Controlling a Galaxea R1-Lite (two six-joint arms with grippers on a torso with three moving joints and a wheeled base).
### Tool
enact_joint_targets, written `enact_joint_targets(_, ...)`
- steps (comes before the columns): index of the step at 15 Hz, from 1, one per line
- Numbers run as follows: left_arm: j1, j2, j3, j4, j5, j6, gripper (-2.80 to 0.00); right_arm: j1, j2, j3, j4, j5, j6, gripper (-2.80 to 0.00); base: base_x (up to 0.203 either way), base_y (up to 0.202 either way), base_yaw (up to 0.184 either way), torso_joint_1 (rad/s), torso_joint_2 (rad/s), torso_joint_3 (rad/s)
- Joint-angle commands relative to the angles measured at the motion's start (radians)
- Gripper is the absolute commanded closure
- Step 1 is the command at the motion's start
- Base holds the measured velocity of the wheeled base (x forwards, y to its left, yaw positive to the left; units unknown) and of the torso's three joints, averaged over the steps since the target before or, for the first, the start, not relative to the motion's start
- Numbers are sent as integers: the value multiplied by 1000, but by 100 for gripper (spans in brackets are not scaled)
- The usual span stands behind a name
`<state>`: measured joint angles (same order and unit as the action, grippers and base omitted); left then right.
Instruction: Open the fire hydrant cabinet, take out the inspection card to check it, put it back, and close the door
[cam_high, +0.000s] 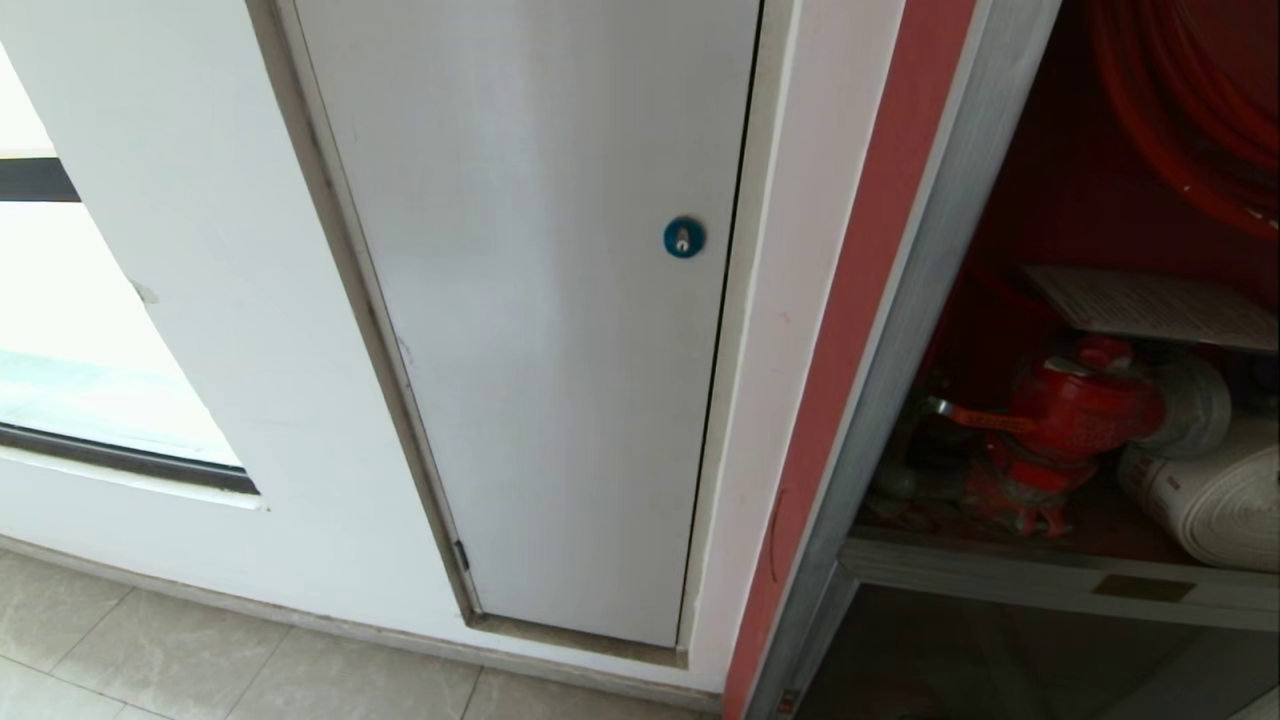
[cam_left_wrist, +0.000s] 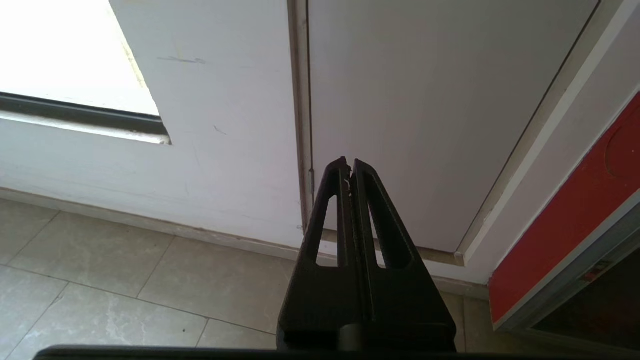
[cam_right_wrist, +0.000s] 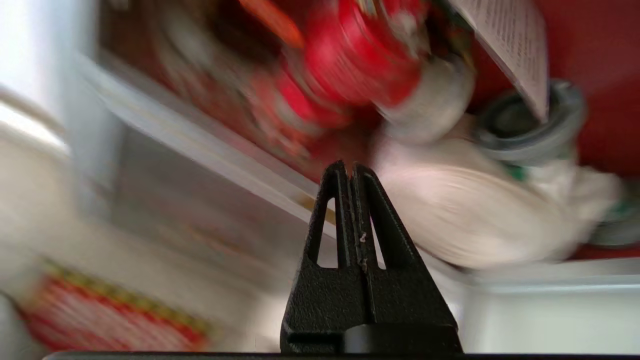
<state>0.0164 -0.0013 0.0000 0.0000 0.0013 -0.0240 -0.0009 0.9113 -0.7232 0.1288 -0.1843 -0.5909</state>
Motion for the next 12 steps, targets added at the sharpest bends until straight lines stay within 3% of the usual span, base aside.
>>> enact_joint_targets(1, 0, 1, 0, 0, 0, -1, 0, -1, 155, -59, 13, -118, -152, 0, 0, 0, 0, 0, 0, 0)
enact_joint_targets(5, 0, 1, 0, 0, 0, -1, 0, -5, 244, -181, 25, -360, -347, 0, 0, 0, 0, 0, 0, 0)
enact_joint_targets(6, 0, 1, 0, 0, 0, -1, 0, -11, 253, -196, 26, -385, -398, 0, 0, 0, 0, 0, 0, 0)
enact_joint_targets(10, 0, 1, 0, 0, 0, -1, 0, -64, 255, -216, 20, -380, -579, 0, 0, 0, 0, 0, 0, 0)
enact_joint_targets(12, 0, 1, 0, 0, 0, -1, 0, -110, 254, -232, 21, -317, -599, 0, 0, 0, 0, 0, 0, 0)
